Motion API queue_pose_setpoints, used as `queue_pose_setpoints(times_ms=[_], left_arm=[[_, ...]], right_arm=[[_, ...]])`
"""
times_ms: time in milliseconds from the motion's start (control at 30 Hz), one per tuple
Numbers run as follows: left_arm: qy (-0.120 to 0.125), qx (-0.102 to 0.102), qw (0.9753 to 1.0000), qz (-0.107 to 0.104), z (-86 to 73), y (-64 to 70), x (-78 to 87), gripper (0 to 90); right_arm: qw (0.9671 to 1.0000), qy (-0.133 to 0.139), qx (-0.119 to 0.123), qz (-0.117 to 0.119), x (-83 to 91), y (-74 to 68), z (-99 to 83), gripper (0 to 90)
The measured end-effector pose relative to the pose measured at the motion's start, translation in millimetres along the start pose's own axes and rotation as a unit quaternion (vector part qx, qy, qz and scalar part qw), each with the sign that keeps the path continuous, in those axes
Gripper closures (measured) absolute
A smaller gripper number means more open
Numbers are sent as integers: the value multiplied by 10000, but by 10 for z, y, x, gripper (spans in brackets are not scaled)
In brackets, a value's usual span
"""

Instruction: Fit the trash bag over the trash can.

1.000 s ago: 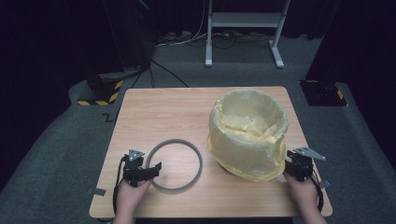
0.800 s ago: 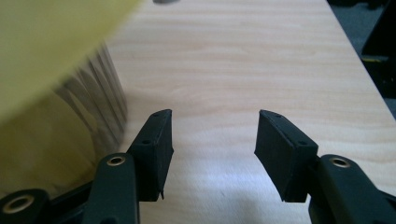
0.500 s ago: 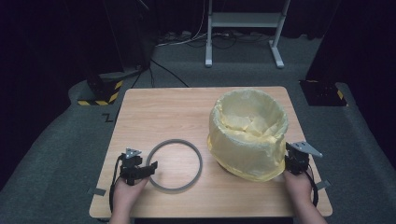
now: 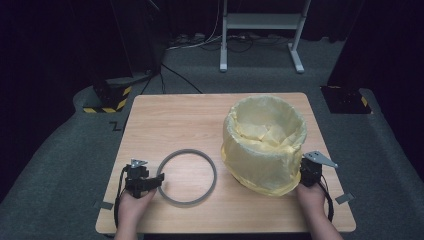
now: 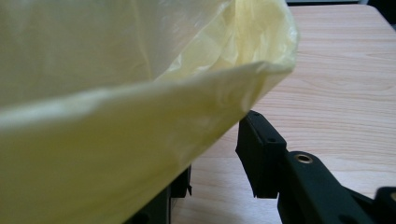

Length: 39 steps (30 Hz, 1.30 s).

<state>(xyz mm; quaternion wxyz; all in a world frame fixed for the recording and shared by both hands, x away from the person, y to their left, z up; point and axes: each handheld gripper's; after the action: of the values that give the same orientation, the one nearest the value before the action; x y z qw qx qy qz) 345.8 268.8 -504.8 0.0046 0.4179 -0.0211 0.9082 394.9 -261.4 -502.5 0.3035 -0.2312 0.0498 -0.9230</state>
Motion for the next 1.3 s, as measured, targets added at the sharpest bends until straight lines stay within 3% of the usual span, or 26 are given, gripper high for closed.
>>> queue_pose_setpoints(times_ms=[100, 233, 367, 467, 633, 800, 933, 967, 1100, 1200, 1233, 1300], left_arm=[[-61, -12, 10000, 11, -1, -4, -19, 328], [-69, -11, 10000, 22, -6, -8, -18, 327], [-162, -54, 9999, 7, -11, -6, -22, 312], [-256, -149, 9995, 72, -12, 13, -36, 282], [-325, -153, 9992, 184, 3, 40, -41, 262], [-416, -174, 9985, 302, 31, 75, -49, 277], [-664, -264, 9966, 405, 104, 92, -63, 302], [-780, -353, 9950, 506, 135, 90, -64, 323], [-1299, -477, 9890, 528, 251, 78, -82, 350], [-1742, -585, 9819, 465, 352, 44, -107, 377], [-1941, -621, 9780, 439, 392, 34, -118, 381], [-2181, -638, 9727, 481, 455, 29, -149, 403]], right_arm=[[9998, -65, 46, 173, -22, -52, -12, 652], [9990, -184, 337, 231, -53, -171, -17, 586], [9994, -148, 99, 308, -25, -139, -25, 503], [9998, -135, 151, 68, 37, -105, -36, 479], [9986, -389, 229, -283, 98, -19, -91, 430], [9960, -778, 207, -383, 81, 81, -147, 419], [9924, -1074, 304, -511, 42, 115, -198, 424], [9922, -1120, 222, -492, 34, 117, -203, 425], [9900, -1306, 216, -498, 6, 127, -199, 413], [9899, -1335, 182, -442, 3, 152, -195, 412], [9899, -1339, 185, -437, 3, 154, -194, 411], [9899, -1340, 193, -431, 2, 155, -194, 410]])
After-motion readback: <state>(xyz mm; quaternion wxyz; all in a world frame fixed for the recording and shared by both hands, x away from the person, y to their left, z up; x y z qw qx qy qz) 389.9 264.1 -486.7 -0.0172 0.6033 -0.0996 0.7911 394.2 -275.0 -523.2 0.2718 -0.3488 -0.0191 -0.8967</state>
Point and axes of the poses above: each handheld gripper's, and its own axes: x roughly backward along the jaws, z roughly out of its top, y roughly to its right, and after that the axes turned 15 degrees about z, right-handed
